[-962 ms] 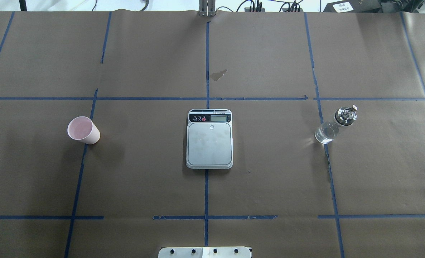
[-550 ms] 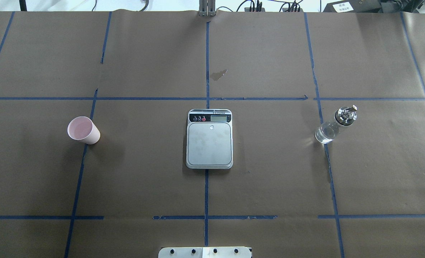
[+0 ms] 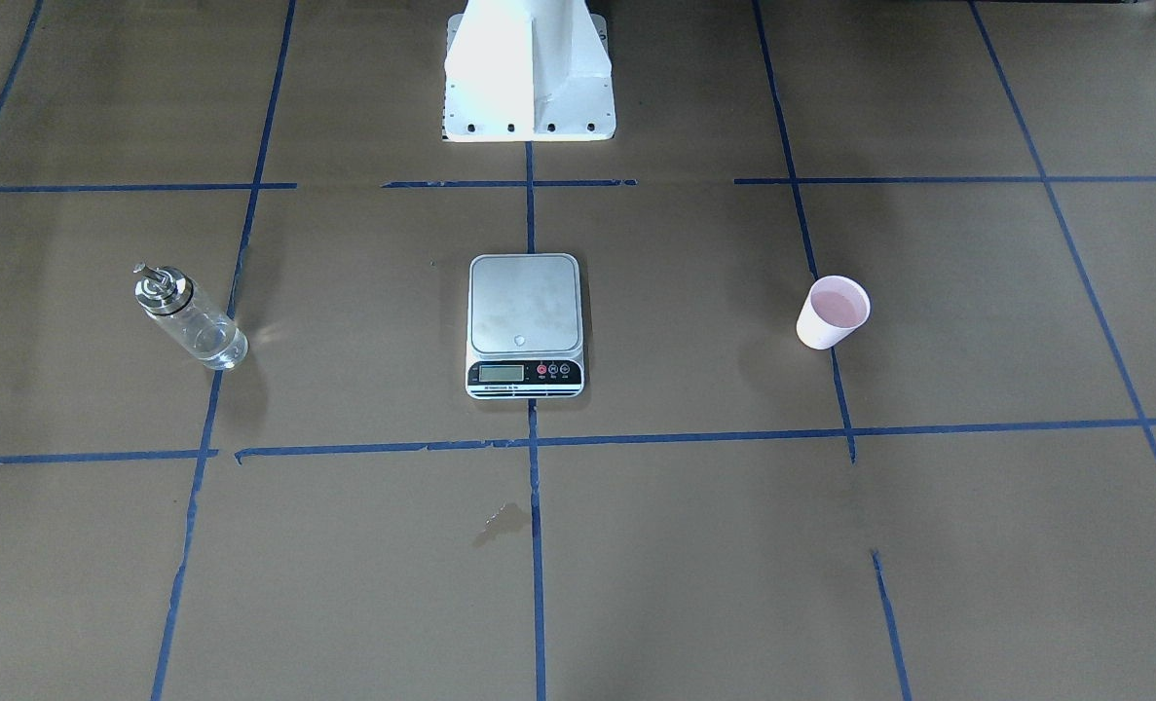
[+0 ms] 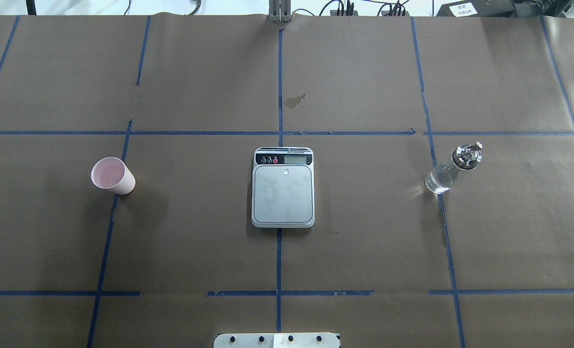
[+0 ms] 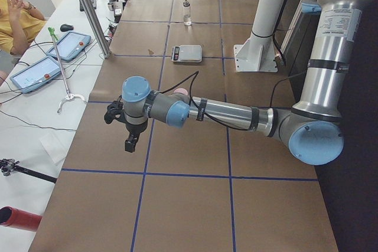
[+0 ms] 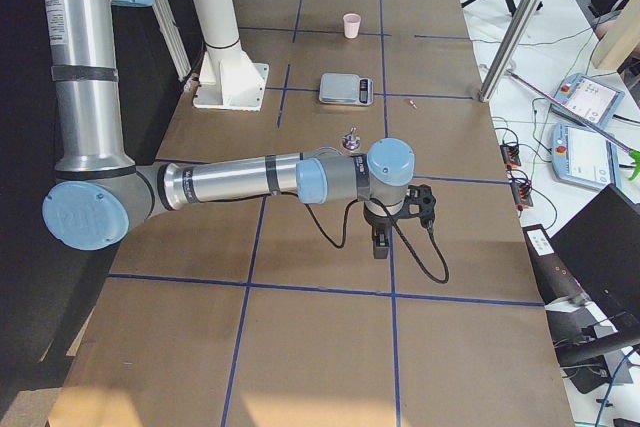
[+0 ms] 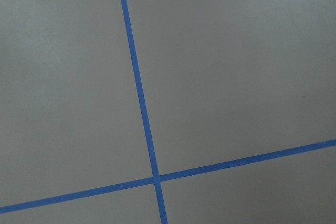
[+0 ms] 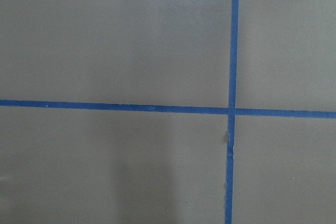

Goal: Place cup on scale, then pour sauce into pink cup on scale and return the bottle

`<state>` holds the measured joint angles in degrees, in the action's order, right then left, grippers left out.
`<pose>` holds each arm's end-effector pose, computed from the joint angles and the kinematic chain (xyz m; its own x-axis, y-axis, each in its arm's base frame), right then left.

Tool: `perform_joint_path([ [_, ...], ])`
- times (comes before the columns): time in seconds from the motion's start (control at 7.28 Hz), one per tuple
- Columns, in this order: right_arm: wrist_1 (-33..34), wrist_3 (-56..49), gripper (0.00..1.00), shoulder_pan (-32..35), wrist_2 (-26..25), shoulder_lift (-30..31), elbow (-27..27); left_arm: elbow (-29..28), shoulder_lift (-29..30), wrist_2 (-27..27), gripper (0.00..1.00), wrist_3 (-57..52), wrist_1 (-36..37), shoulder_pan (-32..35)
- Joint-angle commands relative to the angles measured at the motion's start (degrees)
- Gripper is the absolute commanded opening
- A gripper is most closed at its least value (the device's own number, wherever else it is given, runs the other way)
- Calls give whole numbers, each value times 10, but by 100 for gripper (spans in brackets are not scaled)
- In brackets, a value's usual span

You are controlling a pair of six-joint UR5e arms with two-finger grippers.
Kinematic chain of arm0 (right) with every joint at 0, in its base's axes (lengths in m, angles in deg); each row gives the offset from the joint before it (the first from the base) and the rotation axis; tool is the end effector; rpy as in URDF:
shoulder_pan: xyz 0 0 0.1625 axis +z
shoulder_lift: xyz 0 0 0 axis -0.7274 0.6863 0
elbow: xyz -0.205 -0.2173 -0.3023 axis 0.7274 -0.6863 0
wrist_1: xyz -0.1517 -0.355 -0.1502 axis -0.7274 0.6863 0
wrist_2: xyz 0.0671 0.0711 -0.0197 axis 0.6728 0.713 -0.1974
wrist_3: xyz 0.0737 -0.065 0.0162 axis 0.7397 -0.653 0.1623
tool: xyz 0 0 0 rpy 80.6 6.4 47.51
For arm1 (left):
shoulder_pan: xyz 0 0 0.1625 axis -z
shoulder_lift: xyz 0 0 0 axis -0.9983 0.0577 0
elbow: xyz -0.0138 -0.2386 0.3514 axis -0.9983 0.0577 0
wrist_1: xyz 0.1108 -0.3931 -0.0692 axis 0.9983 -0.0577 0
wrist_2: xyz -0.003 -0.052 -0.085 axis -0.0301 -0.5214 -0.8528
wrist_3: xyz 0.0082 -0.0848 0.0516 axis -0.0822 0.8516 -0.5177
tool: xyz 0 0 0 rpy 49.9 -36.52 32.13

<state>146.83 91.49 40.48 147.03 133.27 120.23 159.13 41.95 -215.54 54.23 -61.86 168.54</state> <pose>0.0344 -0.5134 0.5740 0.6705 -0.0321 0.7412 -0.0275 0.9973 0.0680 0.0152 -0.5666 0.5343 0.6923 0.2938 -0.6591 -0.0621 0.9342 0.3513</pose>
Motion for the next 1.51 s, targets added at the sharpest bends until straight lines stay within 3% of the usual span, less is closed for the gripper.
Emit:
perform_joint_path([
  [0.0,-32,0,100,-1,-1,5,0,65,2,-15,100,156,-41,-112],
  [0.27,-35,2,100,-1,5,7,1,78,12,-9,99,288,-42,-169],
  [0.55,-35,5,100,-3,19,9,1,68,22,-8,99,353,-43,-218],
  [0.82,-35,4,100,-3,39,9,2,62,24,29,99,372,-43,-252],
  [1.37,-35,5,100,-3,43,9,8,62,24,38,99,387,-43,-305],
])
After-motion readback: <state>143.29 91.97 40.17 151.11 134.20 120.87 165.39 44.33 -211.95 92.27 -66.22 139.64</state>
